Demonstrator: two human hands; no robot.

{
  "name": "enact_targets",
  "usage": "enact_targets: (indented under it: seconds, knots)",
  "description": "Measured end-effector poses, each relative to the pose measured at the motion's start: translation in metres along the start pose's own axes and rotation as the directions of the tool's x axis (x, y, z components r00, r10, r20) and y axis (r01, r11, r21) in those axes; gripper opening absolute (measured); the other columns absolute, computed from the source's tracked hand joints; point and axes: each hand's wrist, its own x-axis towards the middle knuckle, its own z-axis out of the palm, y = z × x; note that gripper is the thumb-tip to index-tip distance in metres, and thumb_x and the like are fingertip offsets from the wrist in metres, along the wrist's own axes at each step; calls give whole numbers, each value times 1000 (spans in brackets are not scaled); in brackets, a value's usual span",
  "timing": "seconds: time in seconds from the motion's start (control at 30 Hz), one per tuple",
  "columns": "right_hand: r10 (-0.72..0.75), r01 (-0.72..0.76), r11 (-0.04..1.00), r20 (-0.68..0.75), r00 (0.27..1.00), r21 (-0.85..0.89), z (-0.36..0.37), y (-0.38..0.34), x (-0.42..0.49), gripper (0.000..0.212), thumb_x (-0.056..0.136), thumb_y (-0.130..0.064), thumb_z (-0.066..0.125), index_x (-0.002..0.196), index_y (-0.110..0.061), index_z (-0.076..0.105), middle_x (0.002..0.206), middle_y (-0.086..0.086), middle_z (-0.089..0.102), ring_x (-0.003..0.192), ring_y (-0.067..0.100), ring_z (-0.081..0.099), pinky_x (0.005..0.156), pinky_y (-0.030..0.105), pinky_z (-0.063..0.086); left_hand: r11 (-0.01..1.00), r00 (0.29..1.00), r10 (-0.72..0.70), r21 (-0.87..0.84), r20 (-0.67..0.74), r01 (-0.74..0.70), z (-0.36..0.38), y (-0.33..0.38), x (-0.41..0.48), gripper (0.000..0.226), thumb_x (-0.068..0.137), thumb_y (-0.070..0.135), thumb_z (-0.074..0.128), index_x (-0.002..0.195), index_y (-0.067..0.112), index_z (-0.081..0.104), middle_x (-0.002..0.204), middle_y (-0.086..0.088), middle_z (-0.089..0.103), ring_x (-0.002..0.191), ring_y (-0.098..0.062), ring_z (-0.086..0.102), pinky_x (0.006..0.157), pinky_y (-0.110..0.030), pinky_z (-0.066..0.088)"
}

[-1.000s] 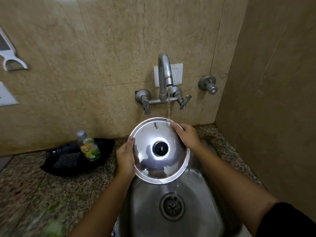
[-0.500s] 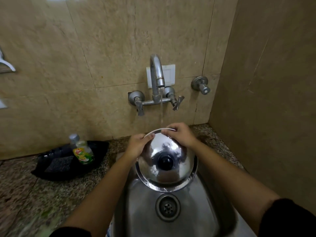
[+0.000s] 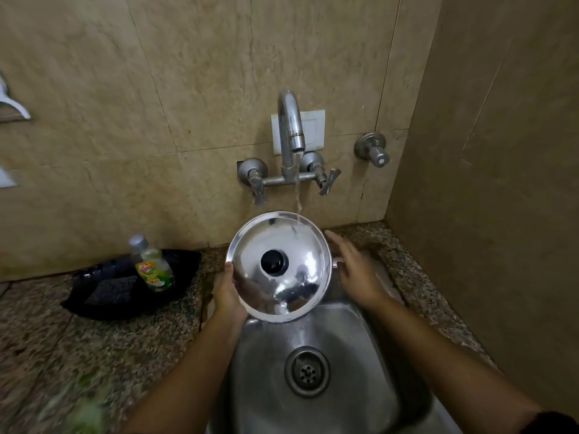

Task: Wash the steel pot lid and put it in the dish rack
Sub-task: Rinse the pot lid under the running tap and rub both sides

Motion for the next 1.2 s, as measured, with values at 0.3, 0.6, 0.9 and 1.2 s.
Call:
enact_targets:
  seconds: [0.3,0.6,0.9,1.2]
  knots:
    - [-487,362,791,-147,861,-493,-24,-5,2,38,86,-23,64,124,-19,64,144,9,48,139,22,31,114,35,10,967,956,-252,17,152,253,45,-4,-20,49,97,43,40,127,8,56,123,-12,62,126,-33,48,104,-46,39]
    - [-97,100,994,-71,993,43,-34,-19,35,14,81,-31,73,92,-30,66,84,-13,67,80,5,63,69,27,48,931,824,-363,199,435,305,32,4,-38,56,89,44,51,130,6,56,133,-16,56,124,-35,50,106,-53,37]
    - [318,-298,902,-15,948,313,-8,-6,72,16,76,-32,77,87,-24,71,83,-5,73,77,18,68,70,31,53,977,919,33,182,392,-113,32,22,-41,35,94,34,52,111,8,68,88,-8,77,74,-20,74,55,-29,57]
    - [-153,212,855,161,975,-474,44,-47,42,69,99,-47,30,153,-14,3,162,3,-2,149,18,-4,120,49,3,999,931,-17,53,365,-3,41,8,-40,43,95,41,46,115,8,65,100,-14,75,88,-24,72,64,-30,58]
